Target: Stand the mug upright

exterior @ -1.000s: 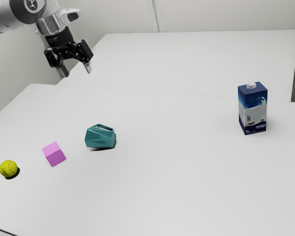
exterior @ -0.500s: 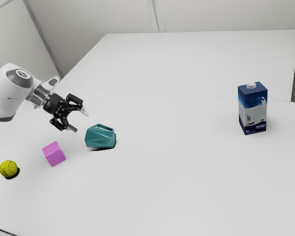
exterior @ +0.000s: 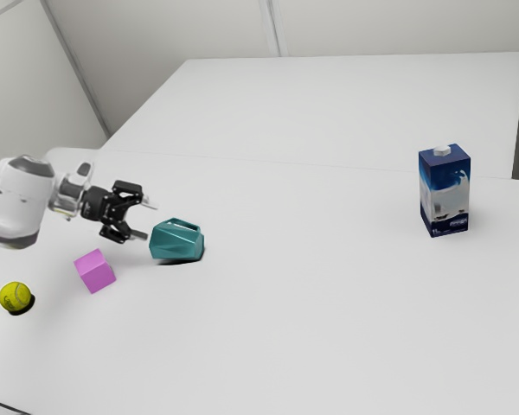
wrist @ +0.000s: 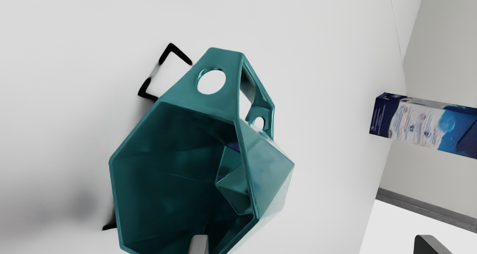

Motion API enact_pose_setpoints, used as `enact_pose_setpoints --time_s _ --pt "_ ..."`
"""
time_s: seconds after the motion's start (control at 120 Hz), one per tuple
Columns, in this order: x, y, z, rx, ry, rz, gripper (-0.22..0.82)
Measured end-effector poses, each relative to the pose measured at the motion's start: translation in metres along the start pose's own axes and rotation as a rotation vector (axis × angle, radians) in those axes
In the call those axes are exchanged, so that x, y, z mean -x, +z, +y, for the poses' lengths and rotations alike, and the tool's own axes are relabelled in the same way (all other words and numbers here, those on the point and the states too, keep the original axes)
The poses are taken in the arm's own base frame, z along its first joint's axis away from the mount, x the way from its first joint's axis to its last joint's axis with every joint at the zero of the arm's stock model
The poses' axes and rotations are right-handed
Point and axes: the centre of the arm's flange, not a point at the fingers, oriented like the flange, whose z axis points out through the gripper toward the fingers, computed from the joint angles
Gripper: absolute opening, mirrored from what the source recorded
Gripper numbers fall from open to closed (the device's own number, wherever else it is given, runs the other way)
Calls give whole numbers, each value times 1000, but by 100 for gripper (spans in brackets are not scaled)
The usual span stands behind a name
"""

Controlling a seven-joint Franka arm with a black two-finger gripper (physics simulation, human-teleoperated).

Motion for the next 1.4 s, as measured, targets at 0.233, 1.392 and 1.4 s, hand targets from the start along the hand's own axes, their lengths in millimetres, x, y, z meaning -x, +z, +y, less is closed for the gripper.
enact_pose_setpoints --time_s 0.233,1.392,1.4 --pt "-5 6 -12 39 36 17 60" --pt "1 52 -17 133 87 16 -12" --pt "1 51 -17 134 88 16 -13"
